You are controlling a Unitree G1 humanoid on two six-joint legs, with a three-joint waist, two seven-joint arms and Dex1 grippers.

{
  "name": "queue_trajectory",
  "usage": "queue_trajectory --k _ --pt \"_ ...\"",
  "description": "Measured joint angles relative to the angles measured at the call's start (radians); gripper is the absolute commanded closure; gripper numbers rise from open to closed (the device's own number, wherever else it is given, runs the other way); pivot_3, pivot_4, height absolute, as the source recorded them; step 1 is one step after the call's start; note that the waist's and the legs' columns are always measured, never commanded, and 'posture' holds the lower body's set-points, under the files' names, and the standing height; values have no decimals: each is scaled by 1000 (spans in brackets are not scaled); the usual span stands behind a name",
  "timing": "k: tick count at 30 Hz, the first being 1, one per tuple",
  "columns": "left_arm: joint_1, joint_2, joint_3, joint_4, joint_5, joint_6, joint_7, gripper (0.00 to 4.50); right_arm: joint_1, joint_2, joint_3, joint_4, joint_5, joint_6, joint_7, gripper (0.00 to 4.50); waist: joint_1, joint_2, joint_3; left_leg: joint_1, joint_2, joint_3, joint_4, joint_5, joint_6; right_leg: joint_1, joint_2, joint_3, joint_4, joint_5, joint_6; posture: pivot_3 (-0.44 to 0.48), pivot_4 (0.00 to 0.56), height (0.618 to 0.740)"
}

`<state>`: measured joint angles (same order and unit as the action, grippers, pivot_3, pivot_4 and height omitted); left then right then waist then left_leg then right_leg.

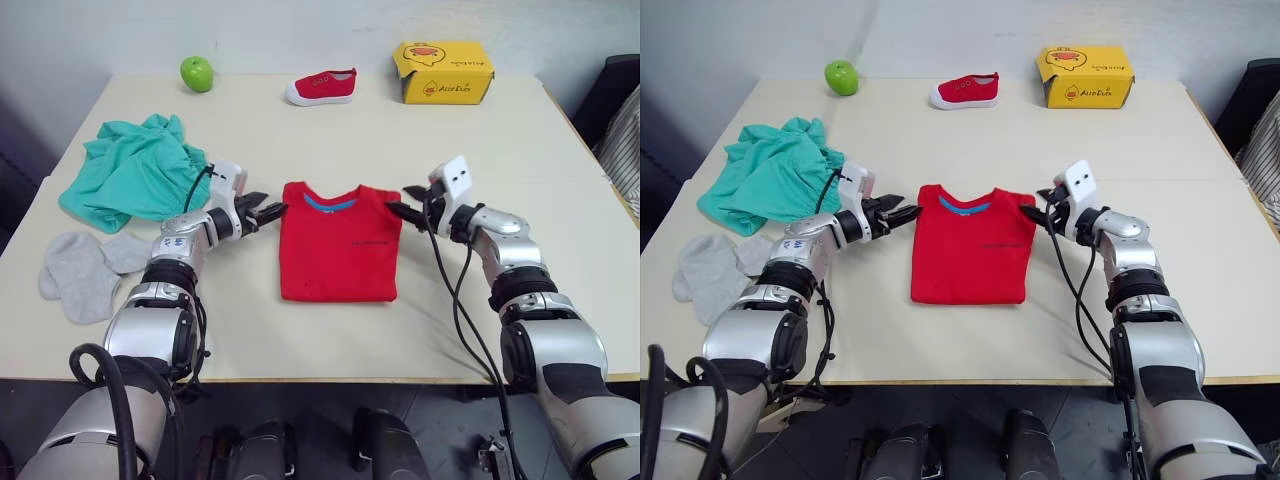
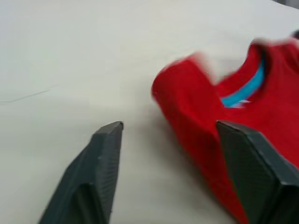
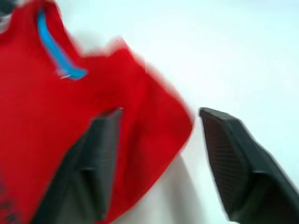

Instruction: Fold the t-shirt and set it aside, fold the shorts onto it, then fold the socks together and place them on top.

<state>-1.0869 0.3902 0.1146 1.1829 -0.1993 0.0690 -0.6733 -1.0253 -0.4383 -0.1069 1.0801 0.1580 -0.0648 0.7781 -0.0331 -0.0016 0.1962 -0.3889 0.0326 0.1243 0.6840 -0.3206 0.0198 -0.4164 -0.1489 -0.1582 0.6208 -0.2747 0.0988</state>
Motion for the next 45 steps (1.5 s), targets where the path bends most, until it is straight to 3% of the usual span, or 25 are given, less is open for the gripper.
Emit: queue_trajectory --k 2,6,11,15,17,19,21,23,26,28,32,35,40,45 --pt "9 8 0 -6 13 -51 -1 253 28 -14 -33 -17 23 -2 -2 20 2 0 0 0 -1 0 0 0 0 0 0 0 0 0 0 0 150 740" --pt "64 32 4 -83 10 -150 -118 127 133 -33 -51 -155 71 -40 159 6 1 0 0 0 -1 2 -1 0 0 0 0 0 -1 0 0 0 150 740" --pt "287 92 -54 -465 -42 -270 -466 127 361 -135 46 -591 119 -51 467 6 1 0 0 0 0 4 -1 0 0 0 1 0 -1 0 0 0 150 740" --pt "505 132 -142 -773 -47 -311 -603 127 565 -151 147 -869 131 -42 554 6 5 0 0 2 0 1 0 0 0 1 0 1 1 0 0 0 150 740" --pt "563 126 -175 -840 -17 -332 -579 127 615 -141 188 -924 109 -63 547 6 6 0 0 3 0 0 1 1 1 1 -1 2 2 1 0 0 150 740" --pt "573 121 -187 -859 -2 -340 -561 0 618 -137 199 -934 97 -71 539 371 13 0 0 3 2 -1 1 3 2 2 -2 1 1 3 0 0 150 740" --pt "587 113 -218 -873 123 -387 -437 0 614 -116 222 -866 -12 -228 455 880 15 0 0 4 2 -1 0 2 2 4 -2 1 0 3 0 0 150 740" --pt "587 100 -255 -844 202 -428 -370 576 604 -91 244 -778 -84 -322 389 1554 15 0 0 3 0 -1 0 2 2 3 -2 1 0 3 0 0 150 740" --pt "583 97 -277 -823 212 -462 -355 1587 565 -82 260 -705 -137 -414 328 2677 10 0 0 4 1 0 0 3 2 4 -2 1 0 3 0 0 150 740" --pt "587 100 -287 -816 216 -491 -351 2047 551 -84 260 -675 -158 -441 305 3182 11 0 0 5 3 -1 0 3 2 5 -2 1 0 3 0 0 150 740" --pt "590 121 -309 -809 250 -566 -326 3403 545 -84 267 -645 -172 -480 288 4500 9 0 0 5 3 -1 0 3 2 4 -2 1 0 3 0 0 150 740" --pt "595 147 -312 -810 262 -610 -311 4408 555 -95 276 -653 -173 -499 284 4500 7 0 0 5 4 -1 0 3 2 4 -2 1 1 3 0 0 150 740" --pt "657 202 -309 -886 257 -642 -294 4476 645 -121 277 -760 -153 -499 281 4500 5 0 0 6 5 0 -2 2 2 4 -2 1 0 2 -1 0 150 740" --pt "802 276 -308 -1042 203 -623 -307 4476 772 -167 279 -923 -116 -479 282 4500 5 0 0 7 6 0 -2 2 1 4 -1 1 -1 2 -1 0 150 740"
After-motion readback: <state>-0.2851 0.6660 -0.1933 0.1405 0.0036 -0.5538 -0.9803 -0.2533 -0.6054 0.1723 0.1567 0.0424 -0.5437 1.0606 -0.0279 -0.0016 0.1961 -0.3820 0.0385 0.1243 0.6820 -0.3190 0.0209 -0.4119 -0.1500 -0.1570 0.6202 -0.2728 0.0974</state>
